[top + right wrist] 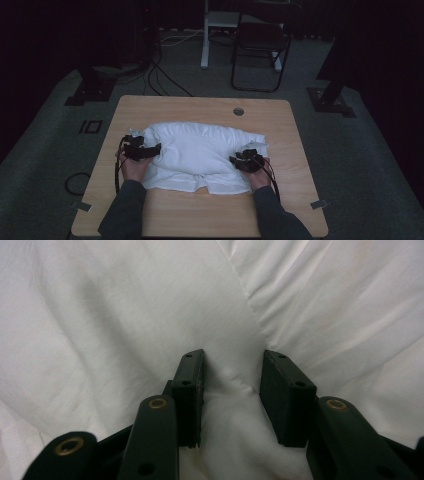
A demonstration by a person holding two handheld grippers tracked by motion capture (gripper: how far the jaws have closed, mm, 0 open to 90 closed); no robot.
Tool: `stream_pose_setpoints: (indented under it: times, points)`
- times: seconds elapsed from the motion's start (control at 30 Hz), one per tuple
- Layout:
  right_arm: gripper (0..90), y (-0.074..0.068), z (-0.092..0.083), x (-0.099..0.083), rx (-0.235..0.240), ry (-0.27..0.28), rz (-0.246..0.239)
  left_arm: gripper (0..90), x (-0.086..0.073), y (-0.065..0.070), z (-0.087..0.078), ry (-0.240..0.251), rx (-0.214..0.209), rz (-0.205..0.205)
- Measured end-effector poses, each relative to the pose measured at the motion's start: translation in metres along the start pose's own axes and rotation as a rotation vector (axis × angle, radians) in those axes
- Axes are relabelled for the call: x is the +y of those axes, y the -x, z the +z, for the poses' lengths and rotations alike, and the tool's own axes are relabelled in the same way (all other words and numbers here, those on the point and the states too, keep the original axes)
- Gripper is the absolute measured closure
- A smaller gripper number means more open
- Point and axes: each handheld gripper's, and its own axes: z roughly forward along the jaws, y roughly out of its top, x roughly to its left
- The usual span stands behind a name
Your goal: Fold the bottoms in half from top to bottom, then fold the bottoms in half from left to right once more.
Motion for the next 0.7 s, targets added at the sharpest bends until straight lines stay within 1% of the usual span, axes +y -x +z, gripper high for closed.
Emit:
stream_pose_setpoints:
  times: [0.07,0.13,0.2,0.23,0.3,0.33,0.47,0.53,0.57,0.6,0.63,0.7]
  points:
    - [61.3,0.0,0.0,0.0,0.001,0.0,-0.001,9.1,-0.003,-0.004,0.004,-0.017,0.013,-0.007]
    - [61.3,0.0,0.0,0.0,0.002,0.002,-0.003,8.0,-0.004,-0.005,0.007,-0.031,0.013,-0.014]
    - [61.3,0.001,0.0,0.0,0.004,0.004,-0.003,7.9,-0.005,-0.006,0.01,-0.039,0.012,-0.012]
    - [61.3,0.001,0.0,-0.001,0.004,0.005,-0.003,7.8,-0.006,-0.005,0.012,-0.044,0.021,-0.011]
    - [61.3,0.001,0.0,-0.001,0.004,0.007,-0.003,7.8,-0.007,-0.005,0.014,-0.052,0.014,-0.015]
    - [61.3,0.001,0.0,-0.001,0.003,0.006,-0.002,7.4,-0.007,-0.004,0.015,-0.052,0.02,-0.003]
    - [61.3,0.0,0.0,-0.001,0.003,0.01,-0.001,7.6,-0.007,-0.002,0.015,-0.054,0.016,0.005]
    - [61.3,0.0,0.0,-0.001,0.002,0.01,-0.001,8.1,-0.007,-0.001,0.014,-0.056,-0.012,0.006]
    - [61.3,0.0,0.0,-0.001,0.002,0.01,-0.001,8.5,-0.007,-0.001,0.014,-0.056,-0.012,0.006]
    - [61.3,0.0,0.0,-0.001,0.002,0.01,-0.001,8.5,-0.007,-0.001,0.014,-0.056,-0.023,0.002]
    - [61.3,0.0,0.0,-0.001,0.003,0.01,-0.001,8.5,-0.007,0.0,0.014,-0.053,-0.045,-0.007]
    - [61.3,0.0,0.0,-0.002,0.003,0.011,-0.001,8.7,-0.006,0.001,0.014,-0.053,-0.064,-0.009]
